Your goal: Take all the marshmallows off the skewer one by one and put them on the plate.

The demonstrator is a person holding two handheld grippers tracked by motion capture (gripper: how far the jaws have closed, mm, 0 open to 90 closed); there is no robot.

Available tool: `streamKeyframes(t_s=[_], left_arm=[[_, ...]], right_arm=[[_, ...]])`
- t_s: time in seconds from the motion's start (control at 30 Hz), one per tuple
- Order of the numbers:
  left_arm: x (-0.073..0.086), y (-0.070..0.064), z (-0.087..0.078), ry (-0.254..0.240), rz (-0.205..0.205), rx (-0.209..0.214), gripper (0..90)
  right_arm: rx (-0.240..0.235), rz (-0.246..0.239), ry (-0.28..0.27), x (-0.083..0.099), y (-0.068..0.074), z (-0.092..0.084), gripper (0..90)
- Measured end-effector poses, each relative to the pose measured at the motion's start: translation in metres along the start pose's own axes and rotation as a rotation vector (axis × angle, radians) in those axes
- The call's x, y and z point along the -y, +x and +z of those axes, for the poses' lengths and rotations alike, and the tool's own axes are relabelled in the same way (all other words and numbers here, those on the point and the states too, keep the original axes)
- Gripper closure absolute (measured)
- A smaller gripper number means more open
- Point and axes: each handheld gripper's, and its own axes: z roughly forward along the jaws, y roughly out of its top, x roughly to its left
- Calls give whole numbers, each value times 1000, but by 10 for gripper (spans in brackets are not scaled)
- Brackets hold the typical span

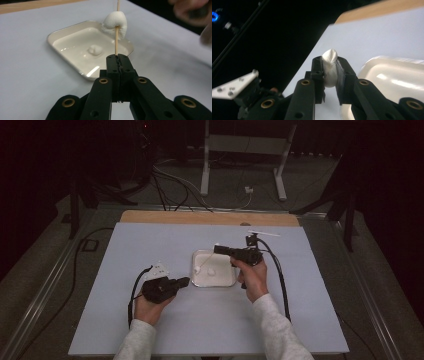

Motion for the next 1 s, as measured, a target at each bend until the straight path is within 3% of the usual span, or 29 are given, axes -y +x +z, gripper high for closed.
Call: streamKeyframes(t_s=[0.1, 0.17, 0.33, 0.6, 0.8, 1.0], left_arm=[[2, 5, -3, -16, -25, -2, 900], [3, 8, -4, -27, -43, -4, 900], [3, 8, -2, -21, -44, -9, 900], [2, 6, 0, -21, -55, -6, 900], [1, 7, -1, -30, -61, -6, 900], [1, 7, -1, -34, -65, -10, 900]], right_arm=[[-2, 5, -21, -8, -3, -12, 790], [39, -40, -7, -12, -4, -23, 789], [75, -68, 11, -10, -8, -26, 785], [177, -139, 67, -1, -10, -11, 772], [271, -188, 146, 13, -15, 10, 764], [320, -216, 201, 26, -20, 28, 760]])
